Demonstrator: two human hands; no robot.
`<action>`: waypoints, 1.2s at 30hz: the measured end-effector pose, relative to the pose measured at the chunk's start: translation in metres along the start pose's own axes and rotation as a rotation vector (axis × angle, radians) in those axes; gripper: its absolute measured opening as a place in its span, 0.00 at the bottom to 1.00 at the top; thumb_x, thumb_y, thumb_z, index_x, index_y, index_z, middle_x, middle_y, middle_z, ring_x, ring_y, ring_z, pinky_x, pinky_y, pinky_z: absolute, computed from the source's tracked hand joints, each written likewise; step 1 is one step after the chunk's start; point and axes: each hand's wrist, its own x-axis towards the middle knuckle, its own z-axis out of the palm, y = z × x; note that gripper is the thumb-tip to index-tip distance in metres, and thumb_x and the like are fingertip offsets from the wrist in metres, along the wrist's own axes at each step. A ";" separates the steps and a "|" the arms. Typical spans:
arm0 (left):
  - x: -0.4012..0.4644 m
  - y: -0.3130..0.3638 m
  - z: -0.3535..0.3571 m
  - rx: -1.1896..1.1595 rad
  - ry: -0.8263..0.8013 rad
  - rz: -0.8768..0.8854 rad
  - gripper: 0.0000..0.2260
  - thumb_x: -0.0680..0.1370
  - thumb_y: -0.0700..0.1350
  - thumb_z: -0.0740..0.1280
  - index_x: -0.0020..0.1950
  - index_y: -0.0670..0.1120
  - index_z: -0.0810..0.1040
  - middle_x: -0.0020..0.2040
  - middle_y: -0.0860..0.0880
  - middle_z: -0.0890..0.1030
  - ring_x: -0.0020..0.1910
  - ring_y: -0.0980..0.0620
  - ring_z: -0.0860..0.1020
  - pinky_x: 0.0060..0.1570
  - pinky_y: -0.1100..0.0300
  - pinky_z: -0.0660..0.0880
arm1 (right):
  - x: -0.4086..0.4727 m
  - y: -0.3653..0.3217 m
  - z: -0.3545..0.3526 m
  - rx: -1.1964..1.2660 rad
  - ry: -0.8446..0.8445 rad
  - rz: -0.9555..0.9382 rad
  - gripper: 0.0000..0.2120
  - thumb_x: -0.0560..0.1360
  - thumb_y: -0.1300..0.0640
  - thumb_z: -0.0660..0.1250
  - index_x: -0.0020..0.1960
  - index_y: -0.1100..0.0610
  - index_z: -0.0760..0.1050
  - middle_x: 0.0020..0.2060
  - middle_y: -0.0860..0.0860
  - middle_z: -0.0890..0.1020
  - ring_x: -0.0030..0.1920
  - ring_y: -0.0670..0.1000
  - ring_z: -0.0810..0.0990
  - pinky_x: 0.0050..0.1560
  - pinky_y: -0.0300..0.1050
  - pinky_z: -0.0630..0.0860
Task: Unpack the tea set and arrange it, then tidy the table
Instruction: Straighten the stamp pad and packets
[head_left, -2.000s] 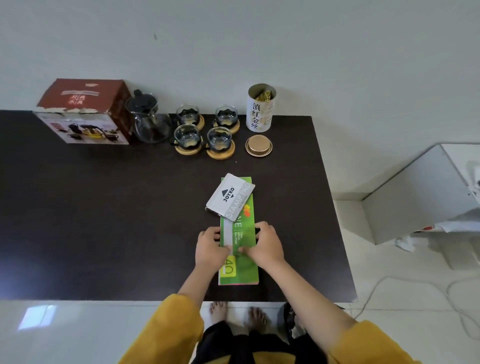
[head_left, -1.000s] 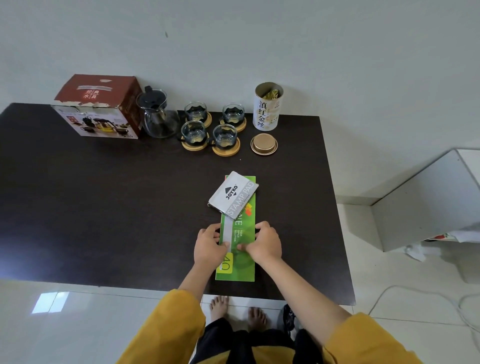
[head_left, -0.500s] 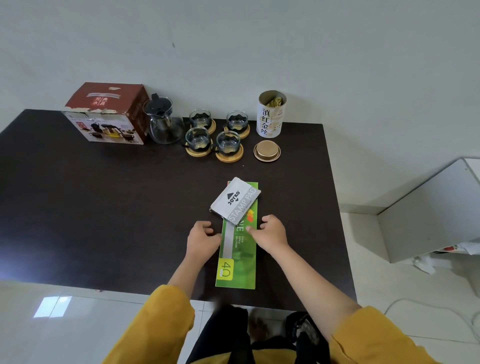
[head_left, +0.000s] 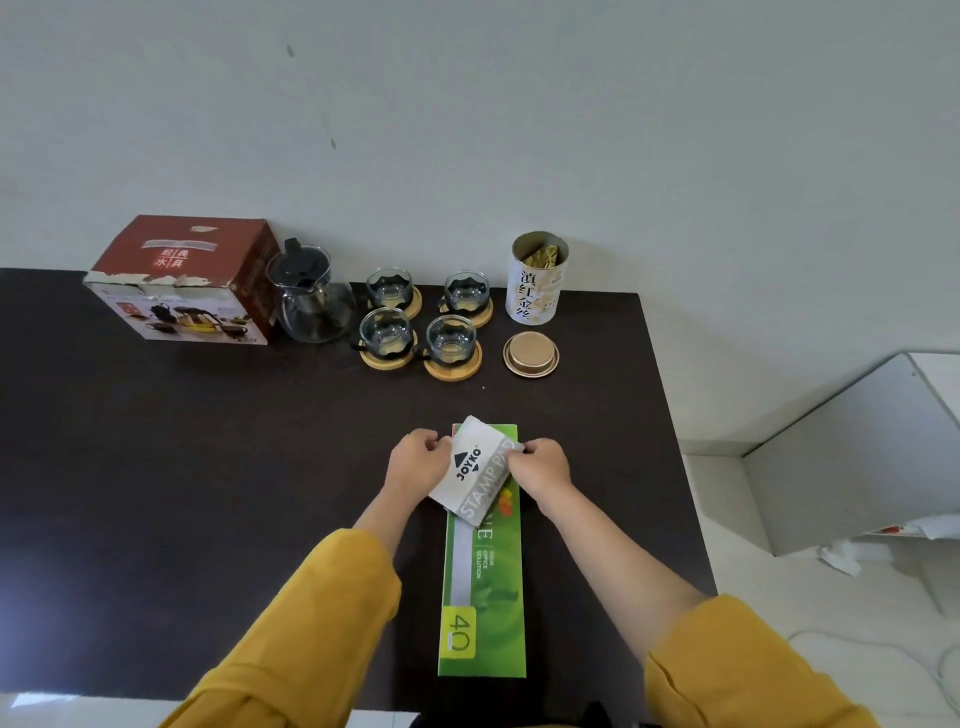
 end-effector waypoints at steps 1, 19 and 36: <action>0.004 0.003 0.000 0.007 -0.019 0.005 0.08 0.79 0.48 0.61 0.49 0.47 0.78 0.46 0.49 0.78 0.51 0.48 0.75 0.49 0.58 0.69 | 0.001 -0.003 0.000 -0.006 -0.003 0.007 0.11 0.71 0.60 0.63 0.32 0.55 0.65 0.28 0.49 0.69 0.28 0.49 0.67 0.28 0.41 0.61; 0.007 -0.001 0.019 -0.041 0.002 0.058 0.11 0.76 0.39 0.64 0.58 0.41 0.77 0.51 0.47 0.79 0.53 0.48 0.76 0.47 0.59 0.69 | 0.003 0.003 0.014 0.101 0.172 -0.101 0.20 0.75 0.63 0.67 0.67 0.59 0.72 0.62 0.53 0.78 0.61 0.52 0.77 0.53 0.39 0.72; 0.015 -0.007 0.022 -0.102 0.038 -0.084 0.10 0.76 0.43 0.67 0.56 0.42 0.79 0.51 0.46 0.82 0.52 0.48 0.79 0.51 0.56 0.75 | 0.023 -0.016 0.002 0.231 -0.017 0.200 0.14 0.69 0.63 0.73 0.53 0.64 0.76 0.43 0.56 0.82 0.36 0.50 0.79 0.28 0.41 0.70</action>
